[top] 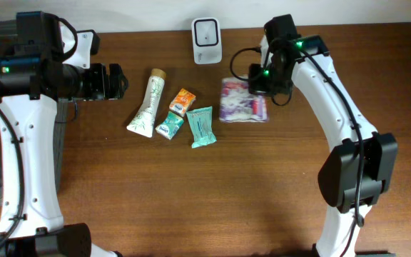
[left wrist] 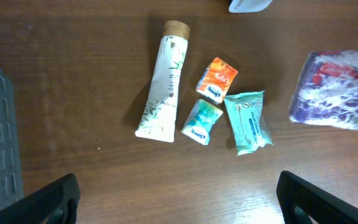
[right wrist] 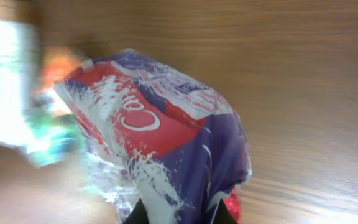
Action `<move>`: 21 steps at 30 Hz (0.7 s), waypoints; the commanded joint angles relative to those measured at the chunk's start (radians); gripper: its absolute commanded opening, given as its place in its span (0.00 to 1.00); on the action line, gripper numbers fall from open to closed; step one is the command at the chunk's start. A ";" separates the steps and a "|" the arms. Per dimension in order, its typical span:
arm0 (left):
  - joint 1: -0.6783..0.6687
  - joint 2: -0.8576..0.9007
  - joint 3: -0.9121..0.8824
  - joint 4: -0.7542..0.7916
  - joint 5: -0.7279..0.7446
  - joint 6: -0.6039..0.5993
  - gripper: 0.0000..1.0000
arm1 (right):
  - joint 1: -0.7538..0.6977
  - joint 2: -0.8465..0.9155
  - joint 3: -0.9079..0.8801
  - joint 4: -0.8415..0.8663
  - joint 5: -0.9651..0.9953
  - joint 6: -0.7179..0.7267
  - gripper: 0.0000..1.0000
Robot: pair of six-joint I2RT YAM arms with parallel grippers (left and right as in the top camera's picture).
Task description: Scan the item barcode
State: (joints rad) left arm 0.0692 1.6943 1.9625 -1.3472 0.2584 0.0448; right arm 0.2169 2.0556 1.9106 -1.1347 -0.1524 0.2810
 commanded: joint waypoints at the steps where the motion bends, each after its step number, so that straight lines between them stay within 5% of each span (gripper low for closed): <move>1: -0.001 0.001 0.003 -0.001 0.011 0.001 0.99 | -0.001 -0.058 0.041 -0.066 0.472 -0.015 0.04; 5: -0.001 0.001 0.003 -0.001 0.011 0.001 0.99 | -0.002 -0.054 0.033 -0.179 0.843 -0.010 0.04; 11: -0.001 0.001 0.003 -0.001 0.011 0.001 0.99 | -0.048 -0.050 -0.156 -0.105 0.874 -0.011 0.04; 21: -0.001 0.001 0.003 -0.001 0.011 0.001 0.99 | 0.053 -0.050 -0.200 0.034 0.378 -0.011 0.61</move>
State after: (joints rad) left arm 0.0692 1.6943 1.9625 -1.3476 0.2584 0.0448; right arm 0.2173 2.0350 1.7031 -1.1252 0.4416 0.2638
